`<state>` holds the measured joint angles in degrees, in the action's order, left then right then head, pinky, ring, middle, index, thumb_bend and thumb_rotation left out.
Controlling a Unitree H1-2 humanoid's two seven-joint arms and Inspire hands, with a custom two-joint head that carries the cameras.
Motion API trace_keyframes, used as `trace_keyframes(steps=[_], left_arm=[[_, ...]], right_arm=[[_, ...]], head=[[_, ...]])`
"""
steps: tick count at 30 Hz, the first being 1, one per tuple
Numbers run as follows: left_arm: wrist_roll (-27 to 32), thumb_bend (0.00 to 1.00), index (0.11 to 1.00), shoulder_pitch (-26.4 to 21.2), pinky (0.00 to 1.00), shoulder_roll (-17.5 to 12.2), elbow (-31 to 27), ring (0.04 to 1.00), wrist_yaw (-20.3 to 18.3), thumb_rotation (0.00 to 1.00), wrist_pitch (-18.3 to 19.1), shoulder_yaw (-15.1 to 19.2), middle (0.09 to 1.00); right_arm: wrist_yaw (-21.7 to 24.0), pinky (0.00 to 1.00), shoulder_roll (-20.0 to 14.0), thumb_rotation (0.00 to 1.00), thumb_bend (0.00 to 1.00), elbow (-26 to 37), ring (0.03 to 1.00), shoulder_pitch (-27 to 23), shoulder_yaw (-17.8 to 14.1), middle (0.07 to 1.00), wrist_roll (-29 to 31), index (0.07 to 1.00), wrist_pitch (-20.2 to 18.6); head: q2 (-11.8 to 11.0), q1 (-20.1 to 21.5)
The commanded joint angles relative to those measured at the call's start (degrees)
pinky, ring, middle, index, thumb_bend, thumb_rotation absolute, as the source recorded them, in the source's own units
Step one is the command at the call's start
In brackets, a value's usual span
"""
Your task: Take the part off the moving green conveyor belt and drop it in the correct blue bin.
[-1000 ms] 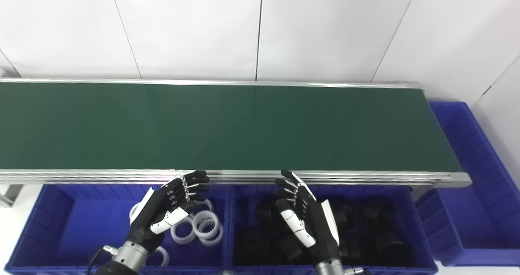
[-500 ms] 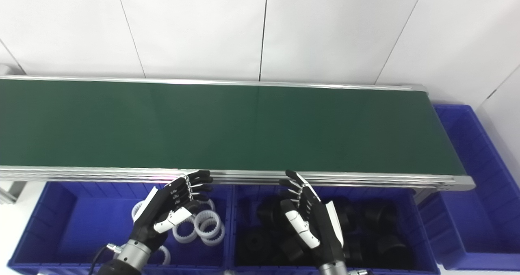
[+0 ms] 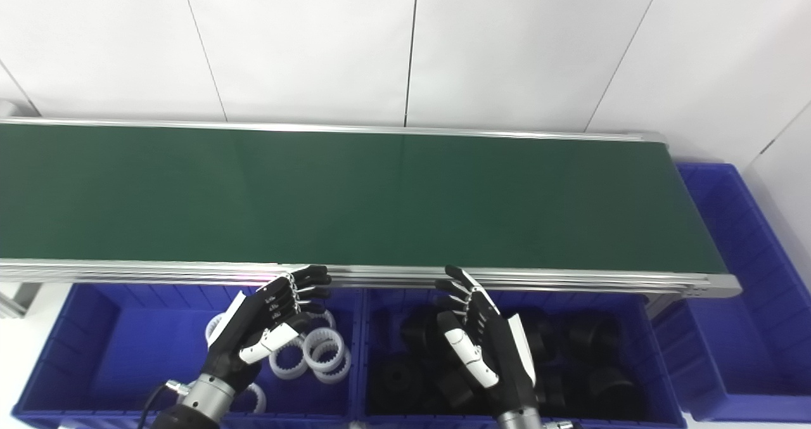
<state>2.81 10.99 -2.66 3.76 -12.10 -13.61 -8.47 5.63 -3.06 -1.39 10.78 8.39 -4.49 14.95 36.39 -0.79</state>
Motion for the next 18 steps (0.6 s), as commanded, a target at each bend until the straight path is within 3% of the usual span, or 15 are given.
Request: trace_keyframes(steps=[1, 15, 18], left_arm=[[-0.06, 0.87, 0.777, -0.63, 0.67, 0.14, -1.17, 0.74, 0.18, 0.57, -1.89, 0.0, 0.784], [-0.64, 0.88, 0.78, -0.54, 0.68, 0.46, -0.95, 0.75, 0.89, 0.57, -2.33, 0.29, 0.789], [-1.25, 0.87, 0.785, -0.53, 0.68, 0.63, -0.47, 0.758, 1.3, 0.57, -2.82, 0.14, 0.796]], right_arm=[[-0.17, 0.66, 0.33, 0.74, 0.55, 1.69, 0.751, -0.23, 0.01, 0.802, -0.01, 0.879, 0.27], [-0.1, 0.66, 0.34, 0.75, 0.55, 1.63, 0.746, -0.28, 0.09, 0.8, -0.12, 0.875, 0.22], [-0.02, 0.66, 0.1, 0.74, 0.54, 1.07, 0.747, -0.26, -0.03, 0.801, 0.01, 0.874, 0.81]], head=[[-0.04, -0.02], [-0.41, -0.18], [-1.92, -3.06]])
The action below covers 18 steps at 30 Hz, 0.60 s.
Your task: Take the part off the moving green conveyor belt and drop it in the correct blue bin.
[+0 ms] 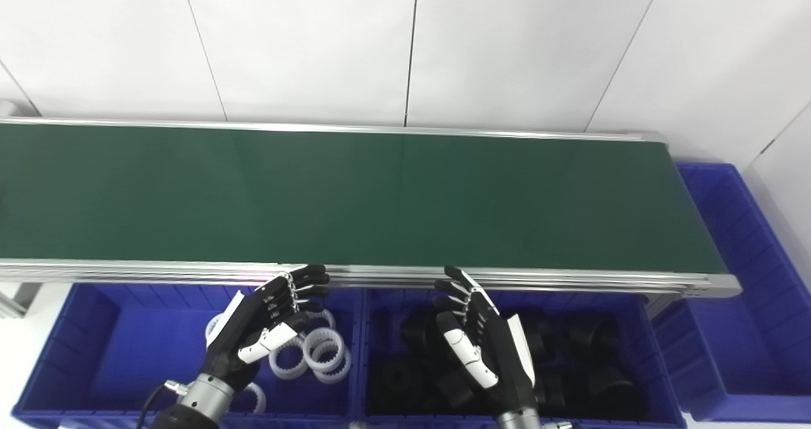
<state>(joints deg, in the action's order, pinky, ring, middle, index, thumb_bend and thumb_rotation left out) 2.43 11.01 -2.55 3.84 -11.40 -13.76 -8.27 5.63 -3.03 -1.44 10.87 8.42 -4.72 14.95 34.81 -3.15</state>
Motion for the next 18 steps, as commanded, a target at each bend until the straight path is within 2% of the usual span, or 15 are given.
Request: trace_keyframes(steps=[1, 3, 4, 5, 6, 9, 10, 14, 18], left_arm=[[-1.14, 0.86, 0.786, -0.52, 0.68, 0.63, -0.36, 0.76, 0.8, 0.56, -2.89, -0.14, 0.798], [-1.52, 0.85, 0.788, -0.51, 0.69, 0.86, 0.2, 0.764, 1.02, 0.55, -3.51, -0.38, 0.802], [-1.55, 0.84, 0.787, -0.53, 0.69, 0.97, 0.48, 0.763, 1.05, 0.54, -3.82, -0.49, 0.802], [-1.59, 0.84, 0.789, -0.54, 0.69, 1.11, 0.78, 0.761, 1.06, 0.53, -3.96, -0.63, 0.804], [-1.6, 0.84, 0.789, -0.55, 0.69, 1.2, 0.97, 0.761, 1.08, 0.53, -4.05, -0.72, 0.804], [-1.93, 0.84, 0.801, -0.71, 0.69, 1.48, 2.02, 0.766, 0.94, 0.52, -4.57, -1.13, 0.813], [-1.95, 0.84, 0.801, -0.78, 0.7, 1.58, 2.33, 0.768, 0.88, 0.51, -4.75, -1.17, 0.815], [-2.18, 0.89, 0.793, -1.12, 0.7, 2.07, 3.82, 0.767, 0.95, 0.49, -5.14, -1.12, 0.813], [-2.75, 0.9, 0.789, -1.57, 0.69, 2.23, 5.22, 0.759, 1.23, 0.48, -6.16, -1.05, 0.808]], right_arm=[[0.11, 0.66, -0.05, 0.74, 0.54, 0.88, 0.749, -0.33, -0.1, 0.802, 0.48, 0.875, 1.08], [0.4, 0.66, -0.43, 0.75, 0.53, 0.5, 0.758, -0.2, -0.18, 0.81, 0.82, 0.881, 1.66], [0.5, 0.66, -0.61, 0.75, 0.53, 0.33, 0.759, -0.16, -0.21, 0.811, 0.89, 0.883, 2.02], [0.47, 0.65, -0.79, 0.75, 0.51, 0.19, 0.754, -0.17, -0.27, 0.808, 0.83, 0.885, 2.38], [0.43, 0.65, -0.9, 0.75, 0.5, 0.1, 0.753, -0.2, -0.3, 0.807, 0.78, 0.885, 2.61], [0.54, 0.64, -1.4, 0.75, 0.46, -0.85, 0.75, -0.44, -0.48, 0.808, 1.21, 0.892, 3.7], [0.58, 0.64, -1.5, 0.75, 0.44, -1.15, 0.749, -0.52, -0.52, 0.809, 1.35, 0.895, 4.01], [0.74, 0.66, -1.76, 0.77, 0.41, -2.21, 0.765, -0.74, -0.77, 0.821, 1.97, 0.908, 4.45], [1.01, 0.68, -1.83, 0.78, 0.4, -3.28, 0.776, -1.05, -0.89, 0.829, 2.64, 0.917, 4.58]], head=[[-1.0, -2.28], [-2.31, -5.07], [-2.31, -5.07], [-3.46, -6.98], [-3.46, -6.98], [-6.19, -10.85], [-6.19, -10.85], [-8.71, -13.5], [-10.41, -14.27]])
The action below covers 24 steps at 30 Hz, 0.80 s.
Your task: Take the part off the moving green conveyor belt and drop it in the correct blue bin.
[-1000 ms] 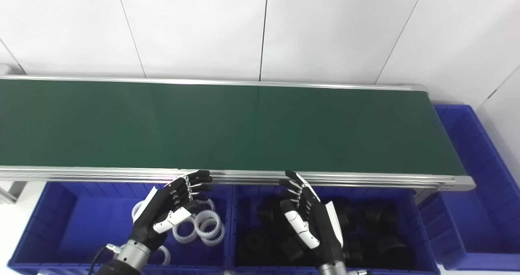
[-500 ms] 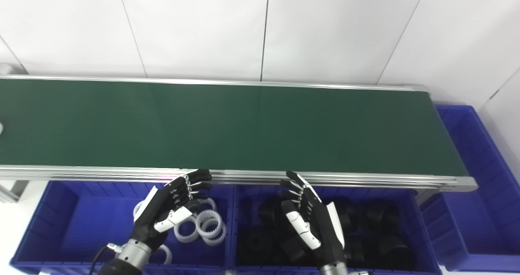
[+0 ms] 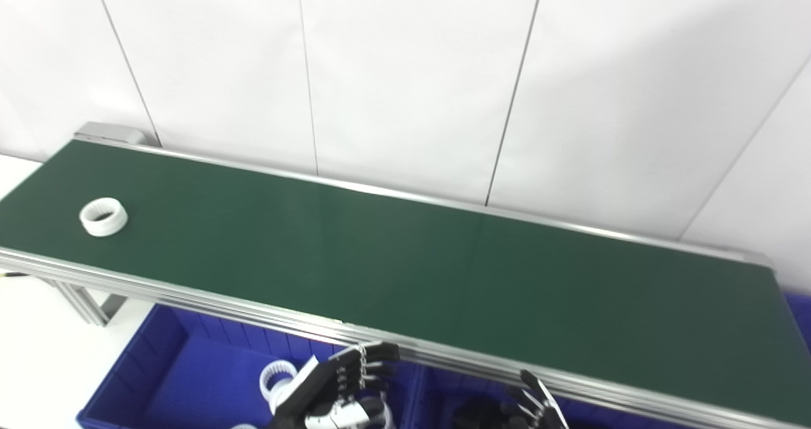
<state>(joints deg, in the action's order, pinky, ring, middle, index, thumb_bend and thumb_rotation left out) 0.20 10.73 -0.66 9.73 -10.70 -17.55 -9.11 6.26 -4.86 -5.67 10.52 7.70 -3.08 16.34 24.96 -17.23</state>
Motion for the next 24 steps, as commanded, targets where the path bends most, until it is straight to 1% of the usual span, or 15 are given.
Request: trace_keyframes(steps=[1, 4, 5, 6, 13, 14, 17, 20, 22, 24], left_arm=[[-0.7, 0.9, 0.787, -1.4, 0.69, 0.38, -0.31, 0.757, 0.63, 0.47, -2.64, -0.18, 0.807], [-0.51, 0.9, 0.779, -1.67, 0.68, 0.55, 0.46, 0.747, 0.63, 0.45, -3.04, -0.14, 0.798], [-0.37, 0.9, 0.778, -1.73, 0.68, 0.53, 0.6, 0.747, 0.59, 0.44, -3.01, -0.16, 0.798], [-0.36, 0.9, 0.778, -1.87, 0.68, 0.48, 0.84, 0.747, 0.6, 0.43, -3.17, -0.19, 0.797], [-0.15, 0.9, 0.773, -2.25, 0.67, 0.39, 1.68, 0.741, 0.68, 0.4, -3.63, -0.14, 0.789], [-0.14, 0.9, 0.772, -2.36, 0.67, 0.36, 1.89, 0.739, 0.7, 0.4, -3.75, -0.11, 0.788], [-0.17, 0.91, 0.771, -2.73, 0.66, 0.29, 2.57, 0.735, 0.88, 0.4, -4.05, 0.01, 0.787], [0.42, 0.92, 0.768, -3.05, 0.66, 0.3, 3.11, 0.734, 0.74, 0.4, -4.28, 0.2, 0.784], [0.44, 0.92, 0.767, -3.21, 0.66, 0.28, 3.29, 0.73, 0.82, 0.39, -4.78, 0.34, 0.782], [0.75, 0.92, 0.767, -3.12, 0.65, 0.25, 2.62, 0.728, 0.78, 0.39, -4.45, 0.54, 0.778]], right_arm=[[0.42, 0.68, 0.01, 0.78, 0.4, 0.66, 0.778, -0.78, -0.21, 0.831, 1.1, 0.919, 3.28], [0.42, 0.69, 0.05, 0.77, 0.36, -0.13, 0.778, -1.06, -0.39, 0.835, 1.05, 0.923, 3.52], [0.38, 0.68, 0.04, 0.77, 0.34, -0.32, 0.775, -1.13, -0.41, 0.833, 0.89, 0.923, 3.73], [0.33, 0.68, 0.07, 0.76, 0.31, -0.55, 0.776, -1.23, -0.45, 0.832, 0.84, 0.923, 3.81], [0.17, 0.69, 0.21, 0.73, 0.22, -0.82, 0.785, -1.37, -0.48, 0.839, 0.41, 0.936, 3.68], [0.16, 0.7, 0.28, 0.73, 0.21, -0.94, 0.786, -1.46, -0.49, 0.84, 0.44, 0.936, 3.66], [0.17, 0.69, 0.41, 0.72, 0.21, -1.71, 0.783, -1.78, -0.51, 0.836, 0.59, 0.934, 4.18], [0.18, 0.69, 0.53, 0.69, 0.19, -2.03, 0.78, -2.05, -0.51, 0.834, 0.63, 0.934, 4.27], [0.09, 0.68, 0.67, 0.69, 0.19, -2.1, 0.778, -2.22, -0.47, 0.832, 0.51, 0.933, 4.14], [-0.13, 0.68, 0.83, 0.7, 0.19, -2.13, 0.773, -2.41, -0.41, 0.828, 0.08, 0.931, 4.04]], head=[[-1.01, -0.41], [-2.07, -0.79], [-2.07, -0.79], [-2.58, -1.06], [-2.93, -1.27], [-3.3, -1.15], [-3.7, -1.32], [-3.83, -1.34], [-3.92, -1.44], [-4.0, -1.58]])
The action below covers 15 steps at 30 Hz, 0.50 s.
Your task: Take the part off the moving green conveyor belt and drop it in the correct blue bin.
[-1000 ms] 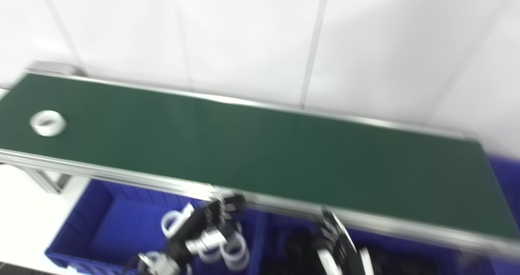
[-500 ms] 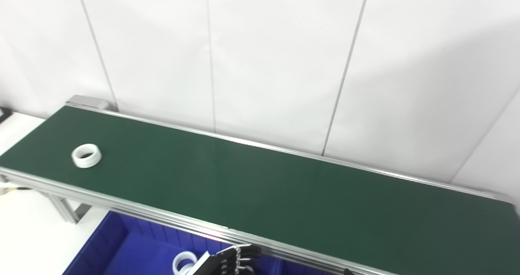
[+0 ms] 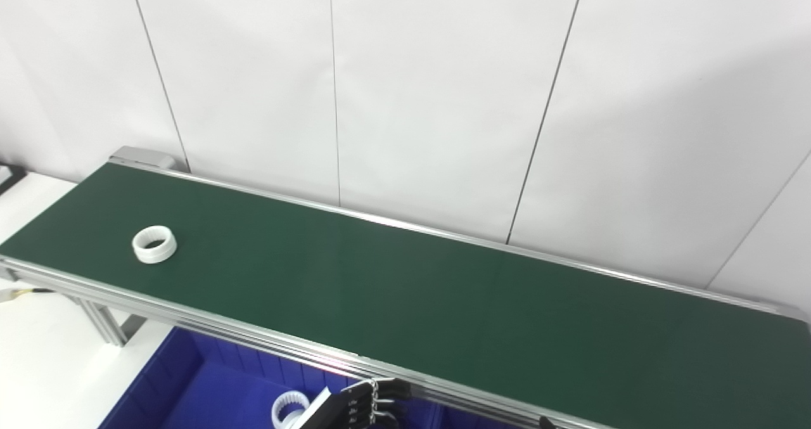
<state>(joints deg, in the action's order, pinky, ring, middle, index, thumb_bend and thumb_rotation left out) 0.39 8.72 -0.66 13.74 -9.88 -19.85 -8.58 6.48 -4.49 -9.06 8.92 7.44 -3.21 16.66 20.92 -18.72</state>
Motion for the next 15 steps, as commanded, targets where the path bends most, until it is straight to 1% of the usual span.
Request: trace_keyframes(steps=[1, 6, 9, 12, 15], left_arm=[[0.7, 0.92, 0.766, -1.02, 0.65, 0.22, -2.02, 0.726, -0.02, 0.39, -1.91, 0.14, 0.776], [0.51, 0.93, 0.759, -1.39, 0.64, -0.91, -5.59, 0.714, 0.29, 0.38, -1.83, 1.28, 0.755], [0.56, 0.97, 0.756, -2.48, 0.63, -2.11, -11.82, 0.707, 1.06, 0.38, 0.69, 3.2, 0.746], [0.6, 0.99, 0.759, -4.67, 0.61, -3.01, -18.05, 0.691, 1.93, 0.37, 3.45, 5.57, 0.73], [-0.41, 0.99, 0.764, -7.5, 0.6, -3.51, -21.77, 0.681, 3.07, 0.37, 5.45, 7.51, 0.725]], right_arm=[[-0.33, 0.68, 0.48, 0.7, 0.18, 1.08, 0.773, -0.92, -0.11, 0.828, 0.19, 0.932, 3.92], [-0.63, 0.67, 0.64, 0.69, 0.17, 0.35, 0.772, -1.33, -0.02, 0.826, -0.24, 0.929, 4.28], [-0.74, 0.68, 0.74, 0.69, 0.18, -0.09, 0.774, -1.59, 0.03, 0.829, -0.2, 0.93, 4.44], [-0.61, 0.68, 0.84, 0.73, 0.19, -0.59, 0.778, -1.91, 0.04, 0.832, 0.18, 0.932, 4.59], [-0.54, 0.69, 0.94, 0.73, 0.19, -1.34, 0.778, -2.39, -0.05, 0.832, 0.52, 0.932, 4.99]], head=[[-0.05, -0.16], [-0.28, -0.38], [-0.51, -0.47], [-0.72, -0.68], [-0.88, -1.0]])
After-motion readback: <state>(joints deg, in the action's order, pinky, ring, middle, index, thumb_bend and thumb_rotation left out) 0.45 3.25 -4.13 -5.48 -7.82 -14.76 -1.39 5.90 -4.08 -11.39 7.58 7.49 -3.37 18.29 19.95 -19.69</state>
